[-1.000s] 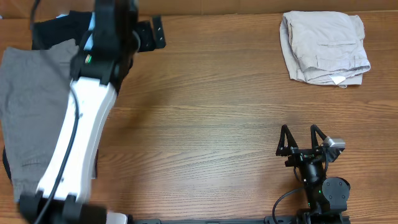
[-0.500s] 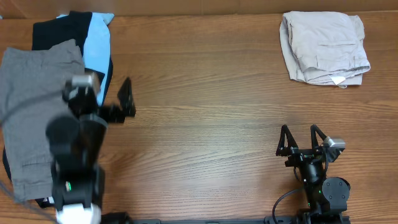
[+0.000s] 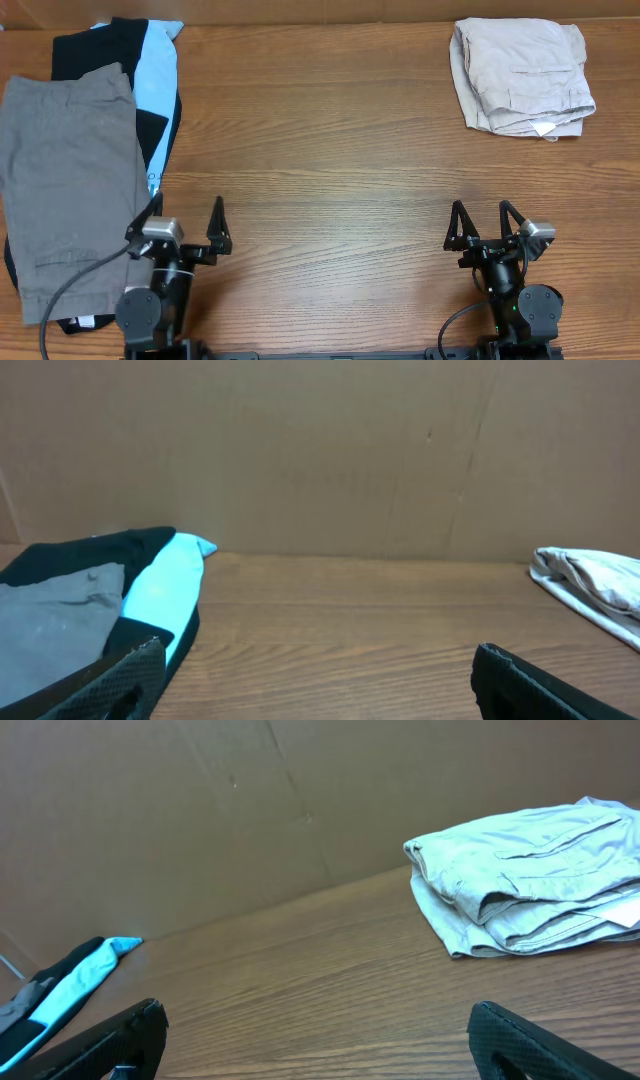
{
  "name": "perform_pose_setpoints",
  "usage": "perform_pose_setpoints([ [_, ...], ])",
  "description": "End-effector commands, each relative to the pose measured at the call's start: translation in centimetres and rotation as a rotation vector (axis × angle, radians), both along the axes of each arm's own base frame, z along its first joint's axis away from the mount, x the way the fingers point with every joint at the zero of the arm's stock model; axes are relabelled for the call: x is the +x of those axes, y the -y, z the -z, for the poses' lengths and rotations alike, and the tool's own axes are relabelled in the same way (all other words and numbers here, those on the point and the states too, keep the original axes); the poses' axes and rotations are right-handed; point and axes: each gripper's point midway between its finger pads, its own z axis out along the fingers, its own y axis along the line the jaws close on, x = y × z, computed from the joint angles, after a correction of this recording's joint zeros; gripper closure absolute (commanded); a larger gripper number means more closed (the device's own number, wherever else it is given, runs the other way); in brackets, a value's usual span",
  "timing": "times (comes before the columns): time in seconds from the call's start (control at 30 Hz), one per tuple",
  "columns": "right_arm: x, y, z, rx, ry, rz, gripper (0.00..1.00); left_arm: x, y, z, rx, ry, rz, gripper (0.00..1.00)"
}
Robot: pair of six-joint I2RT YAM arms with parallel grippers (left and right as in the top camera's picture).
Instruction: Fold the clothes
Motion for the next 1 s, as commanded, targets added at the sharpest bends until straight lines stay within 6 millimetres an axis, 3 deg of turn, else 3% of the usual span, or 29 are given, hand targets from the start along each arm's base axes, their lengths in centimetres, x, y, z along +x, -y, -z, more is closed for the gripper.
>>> perform_pose_setpoints([
  [0.0, 0.0, 0.1, 0.2, -0.002, 0.005, 0.005, 0.00, -0.2, -0.1, 1.9, 0.019, 0.010, -0.002, 0.00],
  [0.33, 0.0, 0.1, 0.2, -0.002, 0.005, 0.005, 0.00, -0.8, -1.0, 5.6, 0.009, -0.118, -0.059, 0.00],
  [0.97, 0.0, 0.1, 0.2, -0.002, 0.005, 0.005, 0.00, -0.9, -0.9, 5.0, 0.012, -0.091, -0.058, 0.00],
])
